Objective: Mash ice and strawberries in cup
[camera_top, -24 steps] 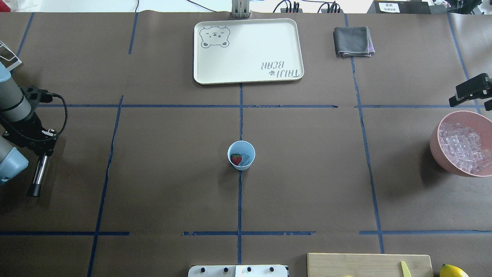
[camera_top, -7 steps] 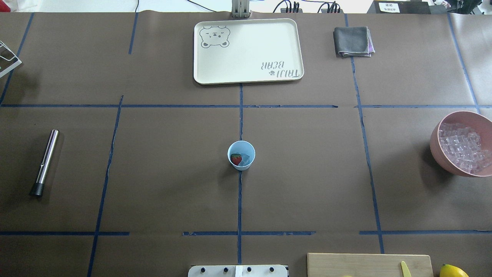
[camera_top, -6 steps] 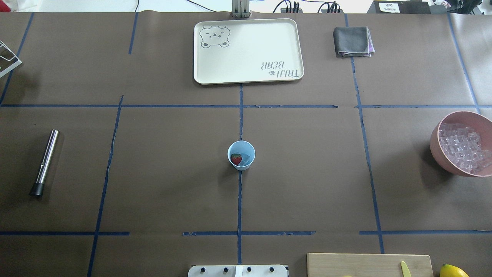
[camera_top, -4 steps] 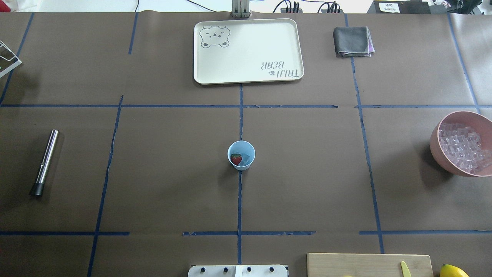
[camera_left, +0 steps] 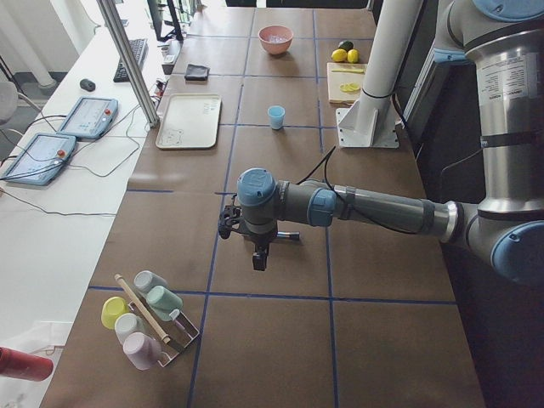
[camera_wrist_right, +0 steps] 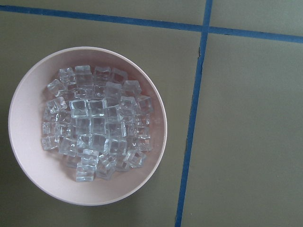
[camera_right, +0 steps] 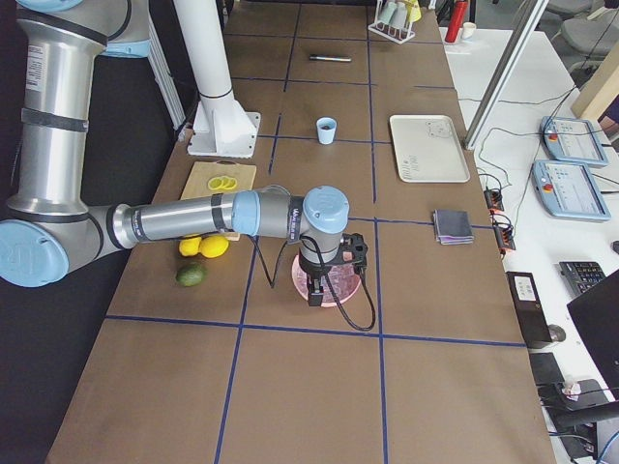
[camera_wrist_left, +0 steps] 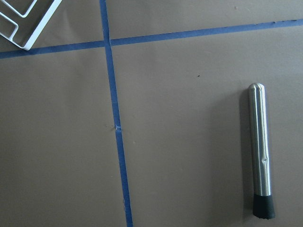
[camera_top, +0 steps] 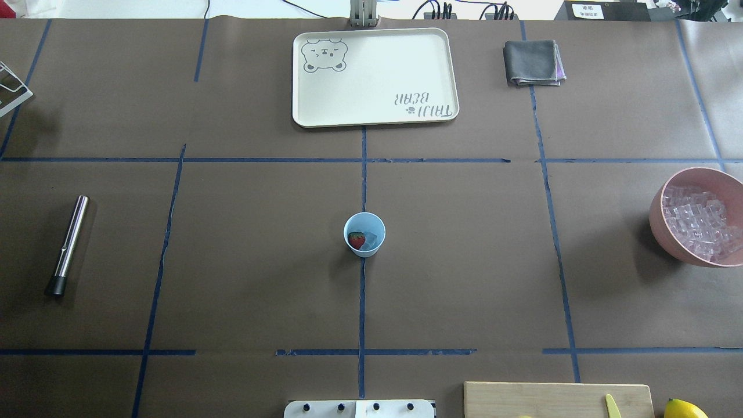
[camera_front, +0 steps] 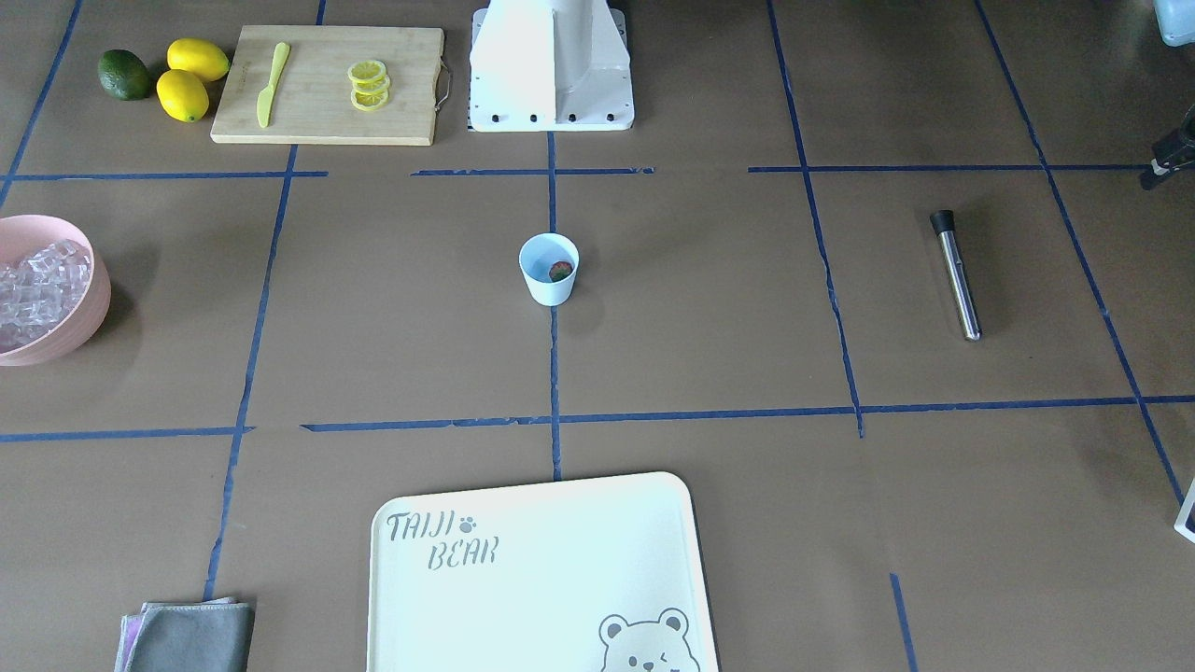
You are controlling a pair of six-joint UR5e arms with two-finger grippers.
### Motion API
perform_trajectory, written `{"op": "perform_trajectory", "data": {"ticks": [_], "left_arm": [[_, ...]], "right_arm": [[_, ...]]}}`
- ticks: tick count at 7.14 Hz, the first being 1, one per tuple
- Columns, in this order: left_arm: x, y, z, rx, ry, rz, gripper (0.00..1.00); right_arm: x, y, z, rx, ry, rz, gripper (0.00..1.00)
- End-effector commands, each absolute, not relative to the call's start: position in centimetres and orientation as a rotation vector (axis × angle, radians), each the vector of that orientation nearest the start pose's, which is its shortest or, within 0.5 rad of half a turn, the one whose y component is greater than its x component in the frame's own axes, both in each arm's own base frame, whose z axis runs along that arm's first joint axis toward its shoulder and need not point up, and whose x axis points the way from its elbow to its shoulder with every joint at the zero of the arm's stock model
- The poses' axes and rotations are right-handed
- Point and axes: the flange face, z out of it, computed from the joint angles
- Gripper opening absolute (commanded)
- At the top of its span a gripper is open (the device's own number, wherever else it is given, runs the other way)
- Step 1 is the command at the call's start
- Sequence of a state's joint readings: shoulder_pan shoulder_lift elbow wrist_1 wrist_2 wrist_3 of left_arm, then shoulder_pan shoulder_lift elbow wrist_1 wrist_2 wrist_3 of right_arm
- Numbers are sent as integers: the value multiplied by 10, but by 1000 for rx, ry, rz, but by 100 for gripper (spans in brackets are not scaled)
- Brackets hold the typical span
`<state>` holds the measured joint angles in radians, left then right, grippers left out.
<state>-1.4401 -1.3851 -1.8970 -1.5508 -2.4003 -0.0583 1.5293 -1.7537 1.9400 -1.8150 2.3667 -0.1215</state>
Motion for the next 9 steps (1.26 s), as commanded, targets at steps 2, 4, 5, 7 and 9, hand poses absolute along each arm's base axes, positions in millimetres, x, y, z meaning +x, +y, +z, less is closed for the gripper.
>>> {"op": "perform_trajectory", "data": {"ticks": [2,4,5,7,9], "left_arm": [[-5,-423,572,58,846,128,100],[-16,-400,550,94,828,120,100],[-18,-381,575,37,822,97,100],[-23,-360,589,35,815,97,100],[-39,-358,566,103,788,78,100]], "right_arm": [[46,-403,577,-11,-790,-134,100],[46,-401,569,9,-789,-146,100],[47,-400,564,23,-781,-158,100],[49,-405,561,44,-747,-194,100],[48,-403,561,40,-755,-186,100]]}}
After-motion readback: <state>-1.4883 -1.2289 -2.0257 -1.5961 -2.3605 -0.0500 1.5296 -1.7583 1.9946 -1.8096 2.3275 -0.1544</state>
